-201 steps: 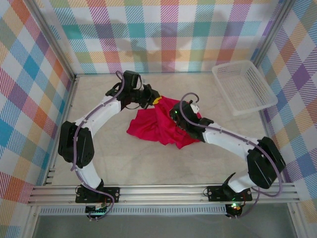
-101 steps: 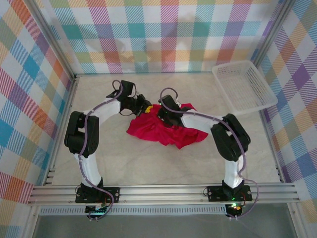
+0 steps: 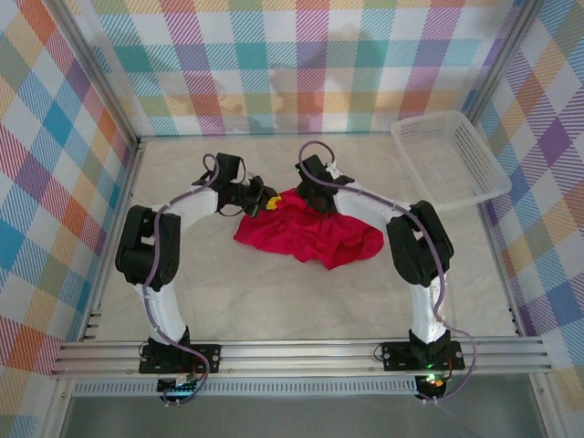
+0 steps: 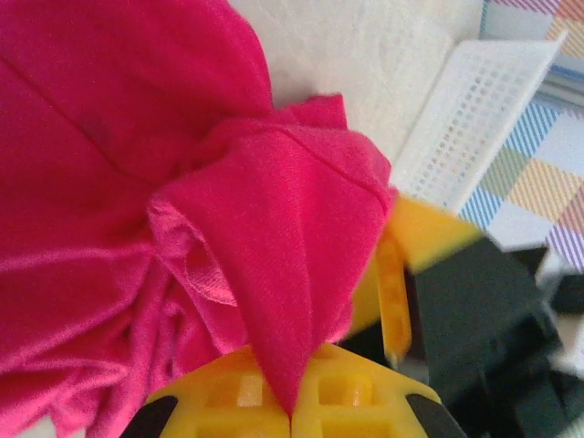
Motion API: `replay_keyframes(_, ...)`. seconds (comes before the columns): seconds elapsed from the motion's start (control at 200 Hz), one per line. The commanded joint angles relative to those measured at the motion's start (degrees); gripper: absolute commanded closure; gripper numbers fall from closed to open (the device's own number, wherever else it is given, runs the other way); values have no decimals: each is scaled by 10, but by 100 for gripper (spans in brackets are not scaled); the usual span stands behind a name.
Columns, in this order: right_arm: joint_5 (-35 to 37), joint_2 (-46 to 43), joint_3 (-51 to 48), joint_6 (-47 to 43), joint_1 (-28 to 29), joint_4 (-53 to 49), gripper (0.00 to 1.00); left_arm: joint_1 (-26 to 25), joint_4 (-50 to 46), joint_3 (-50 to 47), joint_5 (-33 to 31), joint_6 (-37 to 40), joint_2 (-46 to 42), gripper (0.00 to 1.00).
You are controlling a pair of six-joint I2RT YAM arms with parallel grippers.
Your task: Fold the inside-out t-shirt
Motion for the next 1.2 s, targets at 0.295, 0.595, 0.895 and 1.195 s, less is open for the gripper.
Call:
replay_keyframes(0.295, -119, 10, 35, -83, -36, -89, 100, -12, -20, 12, 101, -31, -130, 100)
replay_keyframes(0.595, -249, -155, -77, -182, -49, -190, 100, -28, -222, 92, 140, 81, -170, 100)
replay_keyframes(0.895, -194, -143, -70, -224, -89, -239, 100, -80, -139, 30, 63, 60, -74, 100)
replay_keyframes(1.195, -131, -183, -55, -218, -68, -244, 64, -75, -183, 162, -5, 102, 82, 89)
